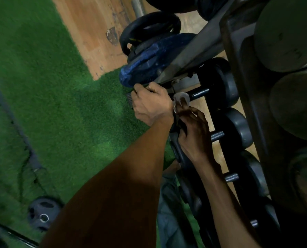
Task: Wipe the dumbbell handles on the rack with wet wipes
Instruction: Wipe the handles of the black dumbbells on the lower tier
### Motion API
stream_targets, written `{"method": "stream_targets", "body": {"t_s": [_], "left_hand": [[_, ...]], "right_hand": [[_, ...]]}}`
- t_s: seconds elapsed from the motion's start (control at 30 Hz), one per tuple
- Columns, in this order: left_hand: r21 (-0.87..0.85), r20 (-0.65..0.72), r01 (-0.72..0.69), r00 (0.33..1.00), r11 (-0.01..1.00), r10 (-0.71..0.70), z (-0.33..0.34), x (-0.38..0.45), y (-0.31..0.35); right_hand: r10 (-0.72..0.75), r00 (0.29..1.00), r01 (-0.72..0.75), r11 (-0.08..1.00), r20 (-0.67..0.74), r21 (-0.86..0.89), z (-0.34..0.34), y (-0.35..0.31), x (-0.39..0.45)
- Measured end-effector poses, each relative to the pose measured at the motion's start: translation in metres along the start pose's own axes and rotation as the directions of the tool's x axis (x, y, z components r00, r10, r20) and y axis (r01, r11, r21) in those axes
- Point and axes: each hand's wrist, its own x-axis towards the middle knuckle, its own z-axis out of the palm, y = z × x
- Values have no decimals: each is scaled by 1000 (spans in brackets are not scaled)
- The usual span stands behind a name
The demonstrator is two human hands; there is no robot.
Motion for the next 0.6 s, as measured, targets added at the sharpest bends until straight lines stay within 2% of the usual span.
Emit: {"method": "stream_targets", "body": {"t_s": [0.1,0.2,0.23,0.3,0.37,0.4,0.47,0.53,0.6], "left_hand": [[-16,2,6,1000,1000,-6,0,-1,0],[-22,2,-1,1000,1000,1,-1,0,0],[-20,-1,-2,1000,1000,2,-1,0,0],[-23,-3,-4,1000,1000,4,-1,0,0],[-26,-1,-2,1000,1000,2,-1,0,0],[-28,-4,-2,1000,1000,2,-2,0,0],[-33,-13,-6,1000,999,5,-1,0,0],[-34,-14,-2,1000,999,1,-1,0,1],[-30,-9,6,1000,1000,-6,-2,1,1]], "right_hand": [[214,976,-207,970,-43,132,2,-8,-1],[460,884,-452,802,79,391,3,-20,8],[491,865,-468,712,106,523,1,-28,13],[531,842,-383,472,90,794,-4,-38,26],[629,766,-282,147,130,948,-12,-35,41],[665,725,-235,-9,181,972,-19,-30,48],[681,674,-156,-249,287,956,-32,-16,59],[603,692,-131,-436,397,890,-41,-8,65],[528,729,-132,-516,435,847,-42,-9,68]]}}
